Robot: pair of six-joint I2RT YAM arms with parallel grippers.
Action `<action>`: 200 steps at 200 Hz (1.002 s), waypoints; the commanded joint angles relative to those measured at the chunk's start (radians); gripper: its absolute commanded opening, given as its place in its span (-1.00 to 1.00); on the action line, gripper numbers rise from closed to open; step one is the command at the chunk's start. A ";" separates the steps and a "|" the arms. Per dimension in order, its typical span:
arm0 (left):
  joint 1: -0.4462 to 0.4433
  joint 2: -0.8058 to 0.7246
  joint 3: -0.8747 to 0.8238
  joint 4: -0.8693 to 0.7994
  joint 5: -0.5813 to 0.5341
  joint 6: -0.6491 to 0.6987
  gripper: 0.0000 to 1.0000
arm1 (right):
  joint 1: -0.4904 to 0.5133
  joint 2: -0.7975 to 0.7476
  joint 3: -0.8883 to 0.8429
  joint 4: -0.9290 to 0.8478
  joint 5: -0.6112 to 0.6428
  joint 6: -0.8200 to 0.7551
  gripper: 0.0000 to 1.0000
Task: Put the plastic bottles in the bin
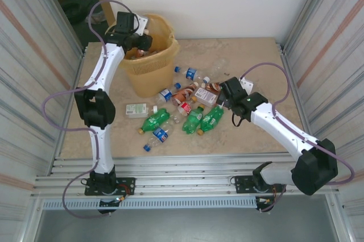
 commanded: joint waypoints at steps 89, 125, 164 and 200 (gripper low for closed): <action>-0.015 -0.138 0.058 -0.024 -0.016 -0.022 0.42 | -0.005 -0.059 -0.066 0.085 -0.083 -0.073 0.95; -0.038 -0.264 -0.012 0.019 -0.035 -0.032 0.47 | -0.004 -0.103 -0.092 0.102 -0.091 -0.059 0.95; -0.073 -0.434 -0.153 0.094 -0.060 -0.040 0.57 | -0.003 -0.140 -0.116 0.111 -0.105 -0.040 0.95; -0.103 -0.621 -0.357 0.199 -0.067 -0.060 0.69 | -0.001 -0.153 -0.123 0.114 -0.130 -0.010 0.95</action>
